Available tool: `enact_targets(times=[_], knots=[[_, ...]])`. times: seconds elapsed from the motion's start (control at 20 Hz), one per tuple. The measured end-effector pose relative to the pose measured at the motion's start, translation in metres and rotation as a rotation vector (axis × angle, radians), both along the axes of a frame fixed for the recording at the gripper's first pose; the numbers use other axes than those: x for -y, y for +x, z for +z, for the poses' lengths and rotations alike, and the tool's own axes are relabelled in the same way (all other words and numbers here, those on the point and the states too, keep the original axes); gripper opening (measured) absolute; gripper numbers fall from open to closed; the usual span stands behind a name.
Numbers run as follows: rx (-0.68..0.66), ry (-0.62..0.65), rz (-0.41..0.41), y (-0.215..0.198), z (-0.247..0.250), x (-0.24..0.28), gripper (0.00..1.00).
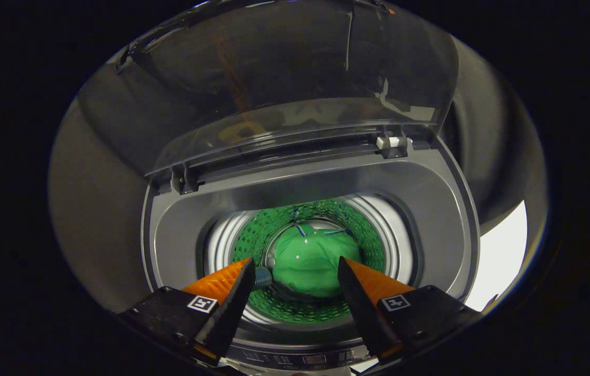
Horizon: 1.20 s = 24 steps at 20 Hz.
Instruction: Put the clothes into the washing machine and then close the washing machine lid.
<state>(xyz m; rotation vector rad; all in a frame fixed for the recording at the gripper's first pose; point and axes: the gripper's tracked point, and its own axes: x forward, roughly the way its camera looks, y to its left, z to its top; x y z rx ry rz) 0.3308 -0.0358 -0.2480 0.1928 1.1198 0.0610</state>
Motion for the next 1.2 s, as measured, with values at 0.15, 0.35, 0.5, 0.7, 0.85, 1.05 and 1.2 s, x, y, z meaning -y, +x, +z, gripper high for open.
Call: enact_targets(times=[0.15, 0.35, 0.5, 0.7, 0.85, 1.05, 1.2], knots=[[0.026, 0.002, 0.017, -0.003, 0.014, -0.002, 0.98], [0.115, 0.0, 0.063, 0.003, 0.053, -0.005, 0.99], [0.193, 0.003, 0.094, 0.009, 0.087, -0.005, 0.99], [0.266, 0.04, 0.102, 0.011, 0.129, -0.004, 0.99], [0.334, 0.065, 0.108, 0.019, 0.168, -0.003, 0.99], [0.418, 0.082, 0.123, 0.034, 0.221, 0.0, 0.99], [0.49, 0.09, 0.125, 0.048, 0.26, 0.001, 0.99]])
